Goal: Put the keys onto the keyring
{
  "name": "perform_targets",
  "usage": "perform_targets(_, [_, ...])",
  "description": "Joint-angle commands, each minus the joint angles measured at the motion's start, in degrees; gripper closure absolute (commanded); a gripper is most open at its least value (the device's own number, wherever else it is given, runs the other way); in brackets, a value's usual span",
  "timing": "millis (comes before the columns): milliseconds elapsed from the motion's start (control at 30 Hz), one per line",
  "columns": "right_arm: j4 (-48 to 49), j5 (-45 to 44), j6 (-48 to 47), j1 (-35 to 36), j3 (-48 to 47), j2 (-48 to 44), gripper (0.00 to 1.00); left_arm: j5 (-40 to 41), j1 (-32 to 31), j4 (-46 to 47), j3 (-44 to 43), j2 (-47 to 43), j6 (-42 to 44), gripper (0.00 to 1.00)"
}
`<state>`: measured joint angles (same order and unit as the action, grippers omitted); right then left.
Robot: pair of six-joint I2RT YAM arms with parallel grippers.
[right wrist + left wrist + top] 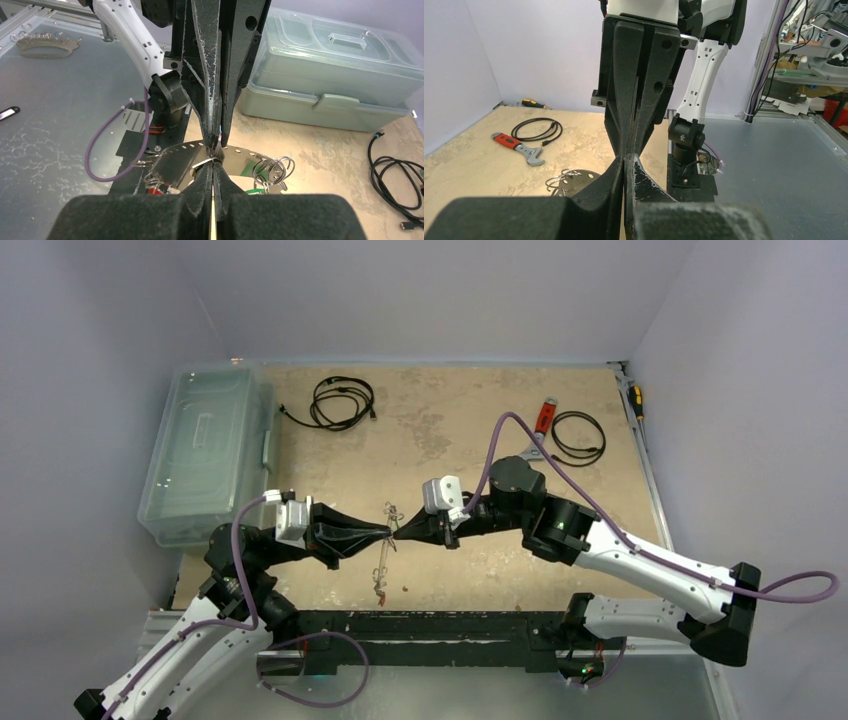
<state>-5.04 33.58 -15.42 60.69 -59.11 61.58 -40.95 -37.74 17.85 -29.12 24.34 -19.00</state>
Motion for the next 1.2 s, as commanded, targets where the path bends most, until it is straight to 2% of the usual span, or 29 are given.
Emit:
perform_targets(0, [1.76, 1.18, 1.26, -0.05, -1.69, 0.69, 0.97, 0.52, 0.47, 3.03, -0.09, -0.43, -0.42, 1.0])
perform_targets(33, [1.74, 1.03, 1.27, -0.04, -1.85, 0.74, 0.94, 0.52, 0.49, 2.99, -0.14, -0.43, -0.35, 1.0])
perform_targets(167, [1.25, -0.29, 1.19, -0.04, -2.42, 0.25, 0.71, 0.56, 0.49, 2.9, -0.13, -0.43, -0.25, 1.0])
perform_targets(300, [2.88, -0.01, 1.09, -0.04, -1.41, -1.37, 0.6, 0.65, 0.6, 2.9, -0.13, -0.52, -0.2, 1.0])
perform_targets(500, [7.35, 0.86, 2.72, -0.04, 0.66, -2.07, 0.59, 1.04, 0.82, 2.98, -0.06, -0.59, -0.24, 1.0])
perform_targets(1167, [16.24, 1.22, 8.43, -0.04, 3.52, 0.46, 0.68, 2.37, 1.09, 2.5, 0.19, -2.01, -0.42, 1.0])
